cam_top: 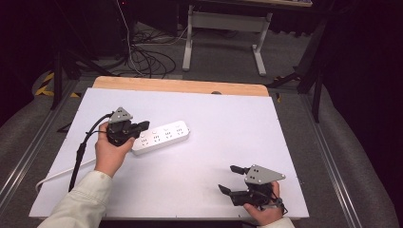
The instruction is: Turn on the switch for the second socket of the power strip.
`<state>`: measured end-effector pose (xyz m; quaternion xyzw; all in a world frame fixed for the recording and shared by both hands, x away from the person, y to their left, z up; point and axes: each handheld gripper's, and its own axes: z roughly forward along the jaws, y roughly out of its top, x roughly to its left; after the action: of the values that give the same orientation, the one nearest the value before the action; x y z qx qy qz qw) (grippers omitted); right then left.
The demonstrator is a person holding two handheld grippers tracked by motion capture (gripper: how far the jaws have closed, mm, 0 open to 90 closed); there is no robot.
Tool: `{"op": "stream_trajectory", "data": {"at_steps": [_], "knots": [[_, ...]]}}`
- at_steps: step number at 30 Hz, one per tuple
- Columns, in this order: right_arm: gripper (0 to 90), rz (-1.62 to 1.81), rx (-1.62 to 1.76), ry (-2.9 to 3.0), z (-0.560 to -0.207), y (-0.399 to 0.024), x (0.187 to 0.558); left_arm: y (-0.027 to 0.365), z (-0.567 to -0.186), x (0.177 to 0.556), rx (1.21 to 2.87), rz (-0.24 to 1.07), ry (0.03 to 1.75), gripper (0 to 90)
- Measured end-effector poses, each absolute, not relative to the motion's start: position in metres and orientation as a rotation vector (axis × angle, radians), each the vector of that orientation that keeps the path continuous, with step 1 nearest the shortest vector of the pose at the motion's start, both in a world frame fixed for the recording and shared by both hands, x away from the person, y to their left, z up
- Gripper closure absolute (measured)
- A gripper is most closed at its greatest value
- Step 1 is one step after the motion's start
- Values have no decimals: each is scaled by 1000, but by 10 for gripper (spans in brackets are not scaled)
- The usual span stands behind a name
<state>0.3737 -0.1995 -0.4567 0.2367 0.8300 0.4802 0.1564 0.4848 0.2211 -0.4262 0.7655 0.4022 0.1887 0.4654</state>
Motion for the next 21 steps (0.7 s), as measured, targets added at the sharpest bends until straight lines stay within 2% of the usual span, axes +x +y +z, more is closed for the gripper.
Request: {"op": "stream_trajectory", "data": {"at_steps": [21], "knots": [[255,1389,665,2378,-457,-200,373,205,-456,506,1931,478,1066,898]]}}
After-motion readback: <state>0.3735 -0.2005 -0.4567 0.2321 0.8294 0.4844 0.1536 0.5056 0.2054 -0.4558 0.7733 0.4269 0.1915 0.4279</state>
